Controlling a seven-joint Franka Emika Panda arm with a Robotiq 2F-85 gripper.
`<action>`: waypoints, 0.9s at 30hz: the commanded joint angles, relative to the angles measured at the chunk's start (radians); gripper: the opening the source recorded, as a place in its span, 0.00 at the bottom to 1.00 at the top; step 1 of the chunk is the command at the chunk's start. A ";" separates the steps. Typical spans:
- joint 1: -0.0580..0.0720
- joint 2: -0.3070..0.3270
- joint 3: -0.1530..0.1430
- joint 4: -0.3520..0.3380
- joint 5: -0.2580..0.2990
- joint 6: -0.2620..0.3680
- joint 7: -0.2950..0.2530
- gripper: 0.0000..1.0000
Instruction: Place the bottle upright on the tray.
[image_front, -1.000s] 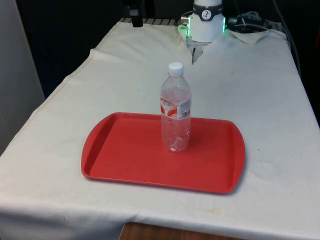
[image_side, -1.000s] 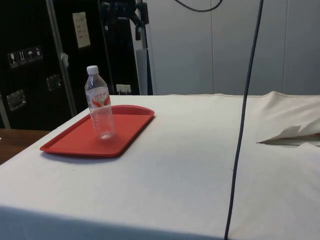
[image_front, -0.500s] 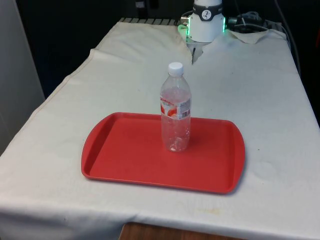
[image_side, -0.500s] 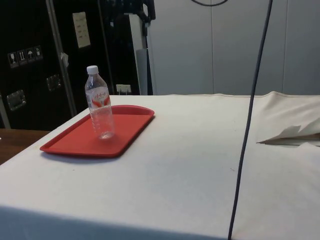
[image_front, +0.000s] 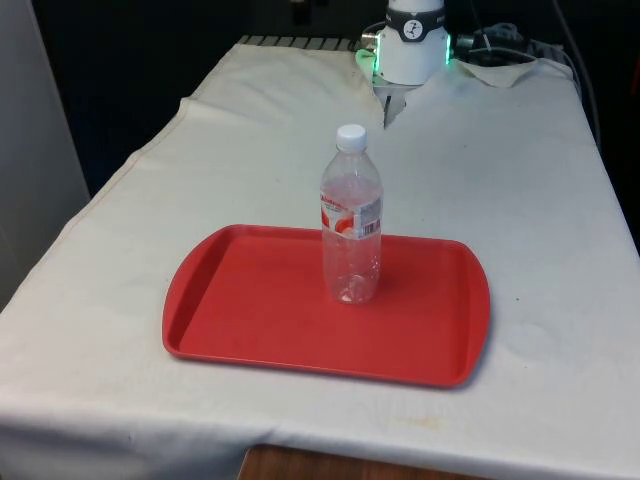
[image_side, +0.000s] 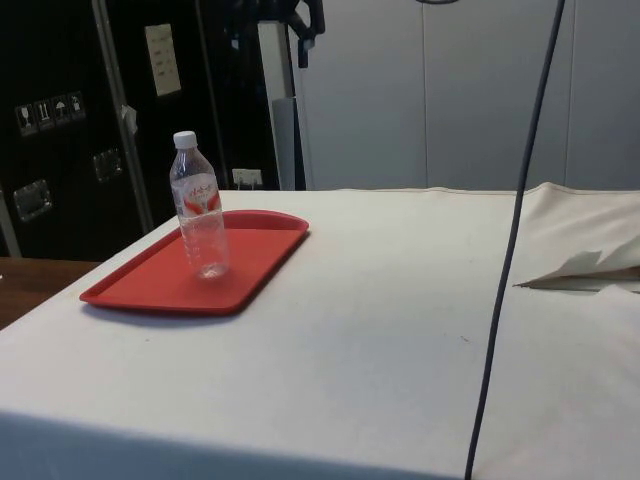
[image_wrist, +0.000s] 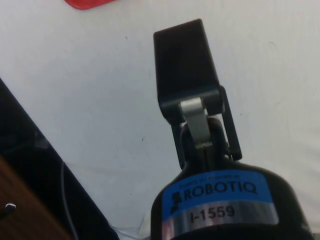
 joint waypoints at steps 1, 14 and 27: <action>0.004 -0.018 0.001 -0.020 -0.021 0.020 0.013 1.00; 0.001 -0.103 0.019 -0.117 -0.042 0.031 0.013 1.00; -0.001 -0.182 0.031 -0.202 -0.051 0.032 0.013 1.00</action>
